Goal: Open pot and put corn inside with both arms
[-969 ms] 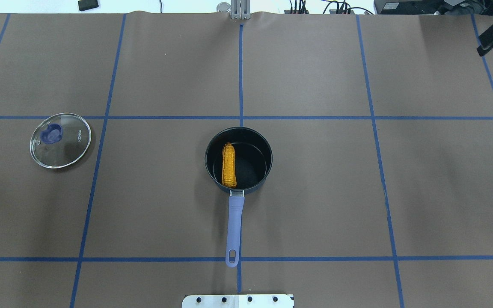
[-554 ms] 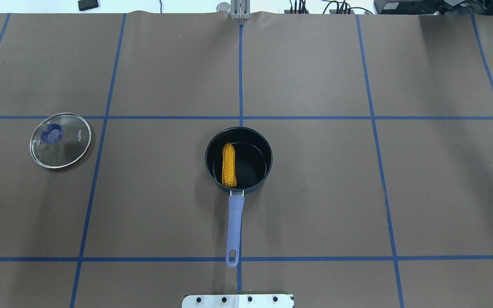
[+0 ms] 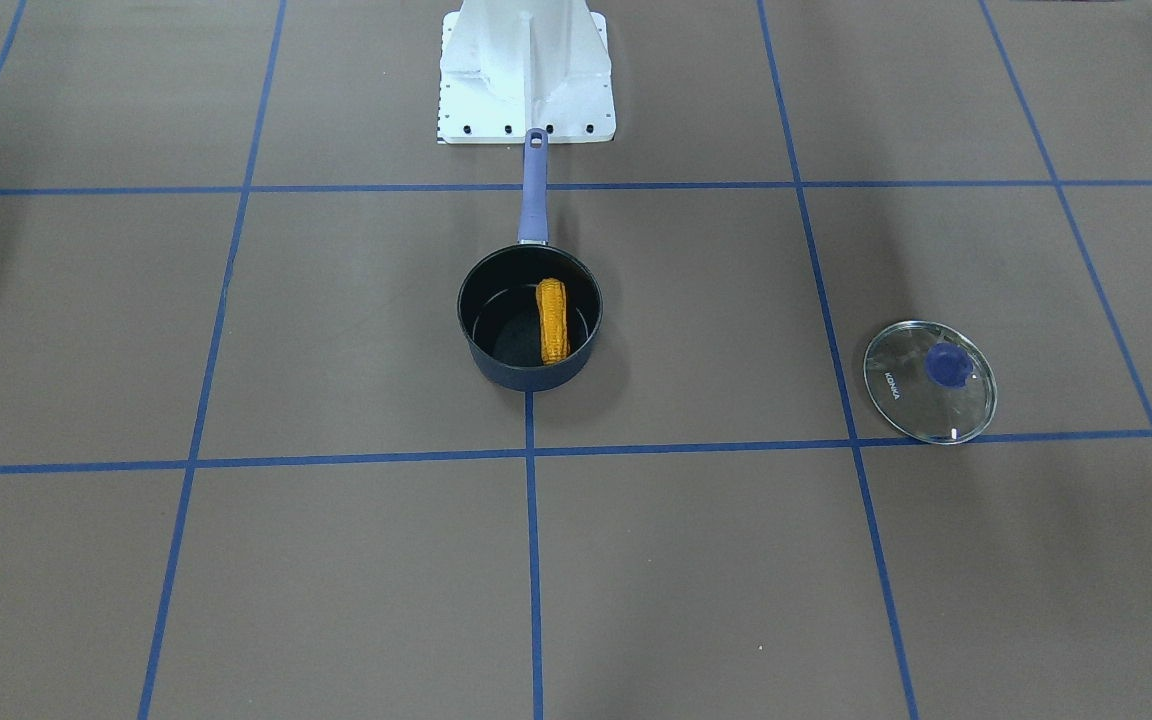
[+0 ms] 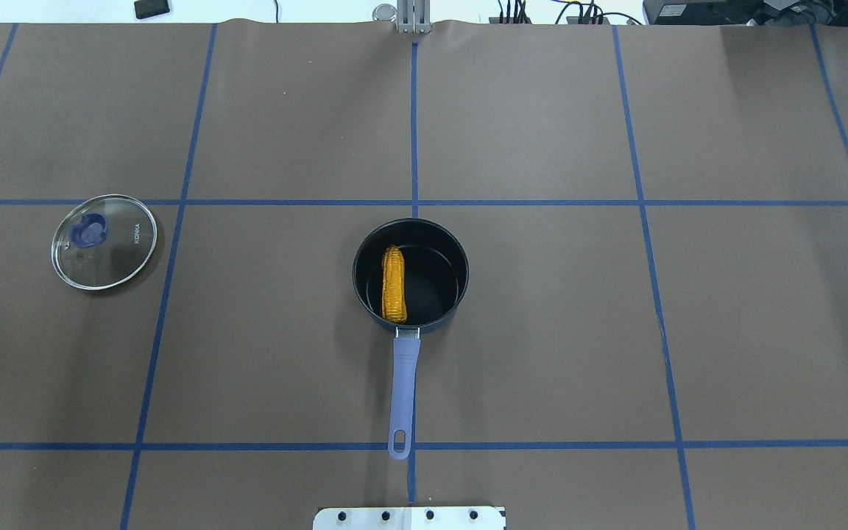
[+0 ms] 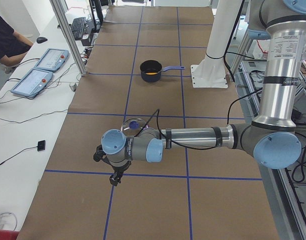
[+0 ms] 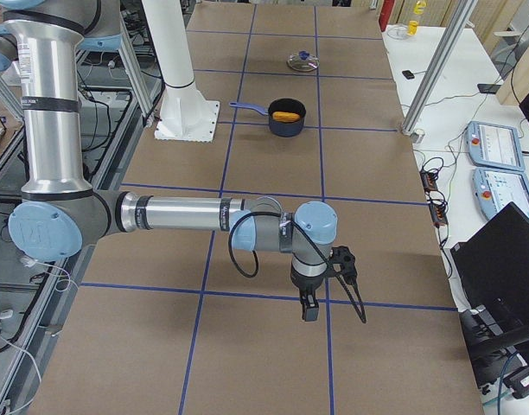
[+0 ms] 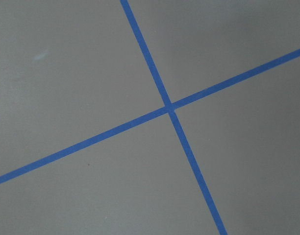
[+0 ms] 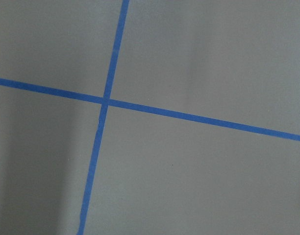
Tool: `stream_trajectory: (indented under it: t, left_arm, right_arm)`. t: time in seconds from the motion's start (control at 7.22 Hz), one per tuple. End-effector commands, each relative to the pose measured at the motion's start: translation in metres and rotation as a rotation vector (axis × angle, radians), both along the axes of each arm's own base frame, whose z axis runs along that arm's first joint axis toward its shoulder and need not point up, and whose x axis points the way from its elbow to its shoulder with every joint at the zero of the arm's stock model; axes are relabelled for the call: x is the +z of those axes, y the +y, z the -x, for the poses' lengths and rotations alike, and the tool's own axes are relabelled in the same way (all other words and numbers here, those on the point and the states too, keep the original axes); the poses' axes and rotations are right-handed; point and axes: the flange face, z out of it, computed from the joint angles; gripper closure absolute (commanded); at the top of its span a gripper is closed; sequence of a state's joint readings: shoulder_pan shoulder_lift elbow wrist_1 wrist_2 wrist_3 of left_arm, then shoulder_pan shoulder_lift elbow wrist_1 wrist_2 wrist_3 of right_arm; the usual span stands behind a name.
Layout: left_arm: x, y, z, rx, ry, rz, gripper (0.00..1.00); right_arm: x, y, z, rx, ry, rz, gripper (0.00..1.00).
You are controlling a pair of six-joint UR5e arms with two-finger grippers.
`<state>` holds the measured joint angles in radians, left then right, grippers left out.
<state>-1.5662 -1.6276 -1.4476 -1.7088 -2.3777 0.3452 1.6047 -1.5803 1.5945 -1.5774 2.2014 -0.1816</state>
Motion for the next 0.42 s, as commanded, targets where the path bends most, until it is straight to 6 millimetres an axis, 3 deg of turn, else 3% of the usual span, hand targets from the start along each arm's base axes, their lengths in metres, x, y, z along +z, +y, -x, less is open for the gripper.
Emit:
stream_trajectory:
  t: [0.0,0.28]
  left_arm:
    - [-0.0001,0.0020,0.0008,-0.006,0.000,0.004,0.01]
    - [0.0009,0.0067,0.0008,-0.009,0.001,0.009,0.01]
  right_arm:
    - [0.0097,0.0107,0.0028,0.009,-0.040,0.018,0.00]
    - [0.0094,0.0115,0.0035,0.009,-0.048,0.020,0.00]
